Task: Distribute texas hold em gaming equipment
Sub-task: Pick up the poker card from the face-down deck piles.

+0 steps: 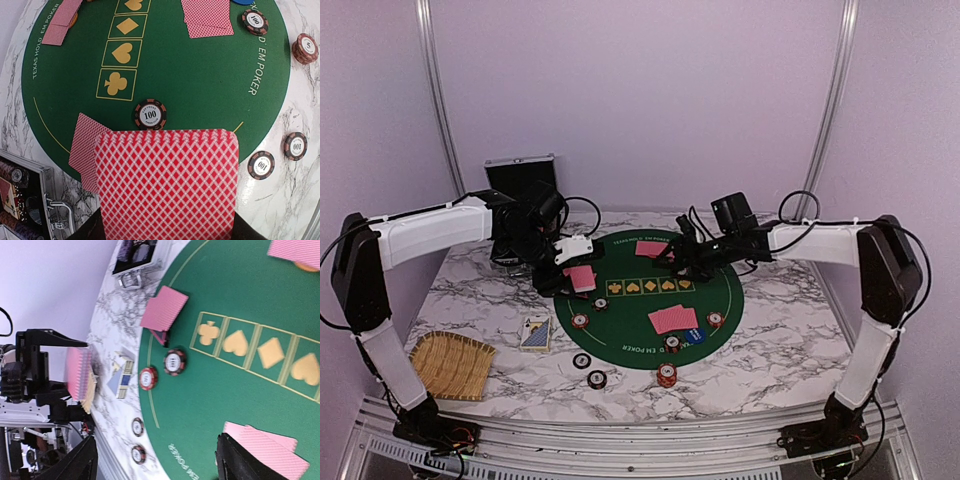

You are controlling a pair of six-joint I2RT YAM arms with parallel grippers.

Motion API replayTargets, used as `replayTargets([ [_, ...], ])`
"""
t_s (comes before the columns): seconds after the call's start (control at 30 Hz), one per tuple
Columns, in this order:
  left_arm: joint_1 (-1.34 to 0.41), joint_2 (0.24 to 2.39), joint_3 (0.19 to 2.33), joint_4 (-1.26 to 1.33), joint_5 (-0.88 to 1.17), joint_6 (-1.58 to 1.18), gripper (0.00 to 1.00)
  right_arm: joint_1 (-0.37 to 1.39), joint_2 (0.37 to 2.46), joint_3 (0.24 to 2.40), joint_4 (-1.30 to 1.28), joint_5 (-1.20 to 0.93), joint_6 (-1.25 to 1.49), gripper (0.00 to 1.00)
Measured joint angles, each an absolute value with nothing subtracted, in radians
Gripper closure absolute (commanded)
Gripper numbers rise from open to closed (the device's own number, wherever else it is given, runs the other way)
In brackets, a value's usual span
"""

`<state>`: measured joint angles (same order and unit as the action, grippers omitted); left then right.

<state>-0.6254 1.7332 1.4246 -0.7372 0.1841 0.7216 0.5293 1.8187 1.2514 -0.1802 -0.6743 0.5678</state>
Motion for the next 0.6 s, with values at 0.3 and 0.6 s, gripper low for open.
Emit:
replayTargets([
  [0.3, -0.625, 1.733, 1.425, -0.737, 0.186, 0.717, 1.00, 0.683, 2.027, 1.391, 0.077, -0.815, 0.786, 0.20],
  [0.6, -0.625, 1.733, 1.425, -0.737, 0.186, 0.717, 1.00, 0.703, 2.114, 1.412, 0.286, -0.884, 0.955, 0.20],
])
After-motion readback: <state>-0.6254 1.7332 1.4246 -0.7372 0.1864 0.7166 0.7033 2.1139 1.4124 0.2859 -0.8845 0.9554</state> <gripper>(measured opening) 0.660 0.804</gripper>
